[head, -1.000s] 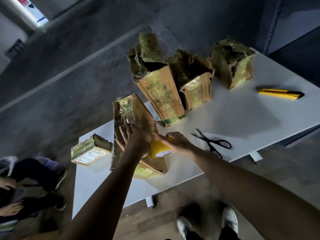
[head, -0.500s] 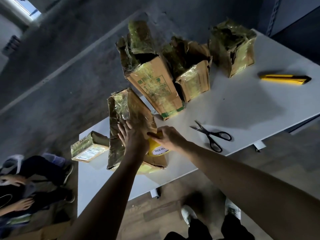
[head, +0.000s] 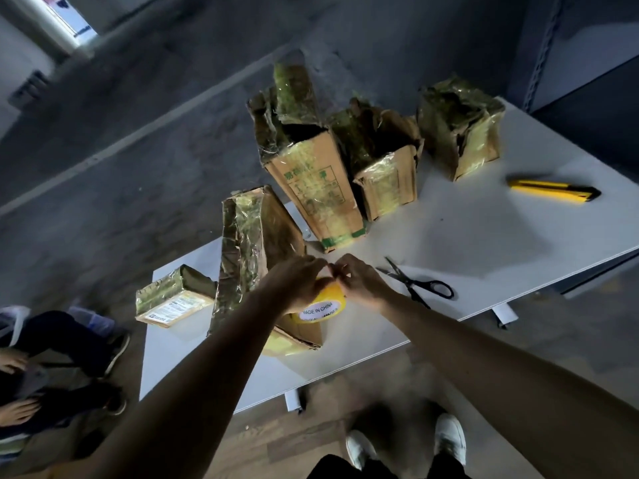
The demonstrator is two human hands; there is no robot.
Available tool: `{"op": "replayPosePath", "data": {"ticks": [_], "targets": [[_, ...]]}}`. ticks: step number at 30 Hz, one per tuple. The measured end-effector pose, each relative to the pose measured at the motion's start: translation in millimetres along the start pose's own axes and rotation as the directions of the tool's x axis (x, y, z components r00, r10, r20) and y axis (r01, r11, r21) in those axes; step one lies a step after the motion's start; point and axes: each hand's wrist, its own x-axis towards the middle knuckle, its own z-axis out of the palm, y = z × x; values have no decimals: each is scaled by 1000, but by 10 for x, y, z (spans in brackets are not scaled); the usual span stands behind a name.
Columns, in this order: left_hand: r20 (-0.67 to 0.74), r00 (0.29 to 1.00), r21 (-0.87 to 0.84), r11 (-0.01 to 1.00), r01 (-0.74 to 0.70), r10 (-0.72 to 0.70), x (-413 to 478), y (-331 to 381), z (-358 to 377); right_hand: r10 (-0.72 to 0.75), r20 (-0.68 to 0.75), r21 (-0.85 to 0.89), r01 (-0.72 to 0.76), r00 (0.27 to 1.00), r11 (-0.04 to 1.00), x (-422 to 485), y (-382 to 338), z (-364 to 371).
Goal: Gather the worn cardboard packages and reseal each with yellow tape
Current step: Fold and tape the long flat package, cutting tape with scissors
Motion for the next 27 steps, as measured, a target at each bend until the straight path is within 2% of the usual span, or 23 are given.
{"op": "replayPosePath", "data": {"ticks": [2, 4, 7, 10, 13, 17, 21, 23, 27], "targets": [[137, 991, 52, 999, 1, -8, 57, -4, -5, 129, 10, -36, -128, 992, 991, -28, 86, -85], [204, 979, 81, 997, 15, -31, 107, 2, -8, 184, -6, -164, -182, 983, 970, -42, 250, -155], [233, 972, 77, 997, 23, -41, 126, 31, -12, 244, -25, -393, -234, 969, 889, -128, 467, -258], [251, 968, 90, 996, 3, -25, 123, 13, -31, 358, -75, -521, -343, 931, 782, -237, 619, -356], [255, 967, 77, 997, -5, -14, 130, -39, -43, 367, -139, -598, -373, 920, 709, -307, 734, -379], [218, 976, 119, 992, -51, 24, 138, -74, -53, 354, -182, -616, -387, 917, 686, -336, 799, -368], [215, 977, 100, 995, -29, 7, 148, -98, -72, 367, -150, -600, -379, 918, 704, -297, 821, -412], [199, 980, 119, 993, -23, -1, 151, -105, -67, 351, -150, -631, -363, 924, 686, -293, 839, -439], [231, 973, 41, 999, 16, -25, 147, -54, -52, 328, -146, -684, -334, 933, 649, -308, 872, -449]]}}
